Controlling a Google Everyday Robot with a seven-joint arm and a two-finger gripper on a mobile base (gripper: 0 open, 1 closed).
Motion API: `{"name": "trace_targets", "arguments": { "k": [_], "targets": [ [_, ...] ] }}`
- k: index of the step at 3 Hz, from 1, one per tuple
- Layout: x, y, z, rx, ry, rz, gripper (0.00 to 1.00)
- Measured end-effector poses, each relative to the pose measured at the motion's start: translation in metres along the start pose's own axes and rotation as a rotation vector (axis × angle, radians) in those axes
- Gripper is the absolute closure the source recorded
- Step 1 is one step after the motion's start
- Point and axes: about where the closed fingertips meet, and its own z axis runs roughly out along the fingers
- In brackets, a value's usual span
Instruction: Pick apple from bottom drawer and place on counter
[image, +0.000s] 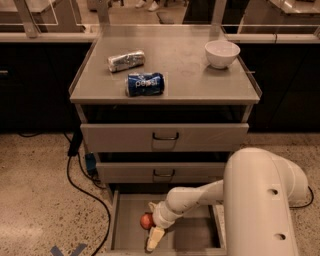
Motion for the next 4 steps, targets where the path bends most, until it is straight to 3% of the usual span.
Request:
{"name": "trace_targets", "arguments": {
  "k": [2,3,4],
  "targets": [
    [0.027,-0.009,0.05,-0.02,0.021,-0.006,0.0],
    [0.03,-0.037,0.104,-0.064,0.027,-0.064,0.0],
    [0.033,-0.041,0.111,-0.061,0.025,-0.065,0.0]
  ]
}}
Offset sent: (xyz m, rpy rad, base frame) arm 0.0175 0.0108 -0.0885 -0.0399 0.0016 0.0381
